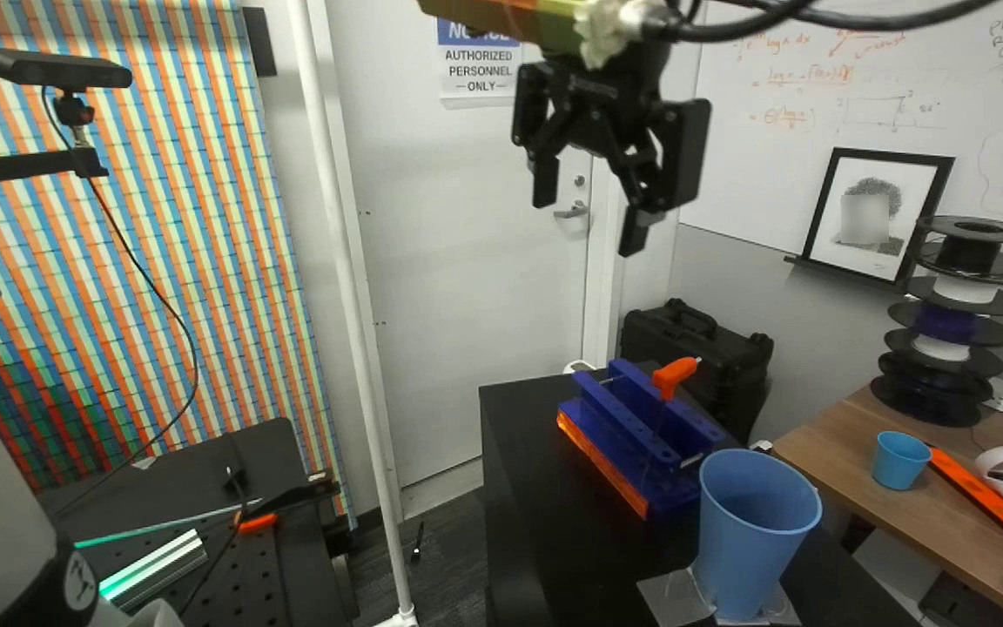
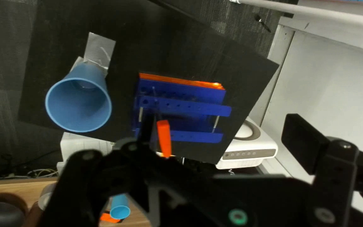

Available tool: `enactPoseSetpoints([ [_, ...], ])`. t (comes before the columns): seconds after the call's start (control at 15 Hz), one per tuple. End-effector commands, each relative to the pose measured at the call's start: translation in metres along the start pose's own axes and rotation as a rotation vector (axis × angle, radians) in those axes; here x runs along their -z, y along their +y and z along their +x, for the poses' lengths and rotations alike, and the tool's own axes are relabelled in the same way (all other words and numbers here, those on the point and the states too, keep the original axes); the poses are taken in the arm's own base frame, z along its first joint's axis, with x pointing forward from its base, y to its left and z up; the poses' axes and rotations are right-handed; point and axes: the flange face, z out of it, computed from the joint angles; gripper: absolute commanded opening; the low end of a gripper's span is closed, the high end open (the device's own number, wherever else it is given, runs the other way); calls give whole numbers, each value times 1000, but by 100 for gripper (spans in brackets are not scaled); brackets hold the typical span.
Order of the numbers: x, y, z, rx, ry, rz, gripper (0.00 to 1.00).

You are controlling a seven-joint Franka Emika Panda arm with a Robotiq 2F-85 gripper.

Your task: Pick up the orange object tool and put it in the cup

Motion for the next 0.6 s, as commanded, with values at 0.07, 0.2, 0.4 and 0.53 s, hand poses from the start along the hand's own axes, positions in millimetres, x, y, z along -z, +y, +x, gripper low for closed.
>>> enactPoseSetpoints([
  [0.07,-49,43,72,-26,-54,-29,100],
  [0.2,-76,42,97,-12,-76,-31,100],
  [0.4,-114,27,133,28,-117,-40,100],
  [0.53,-138,17,150,53,-150,-46,100],
])
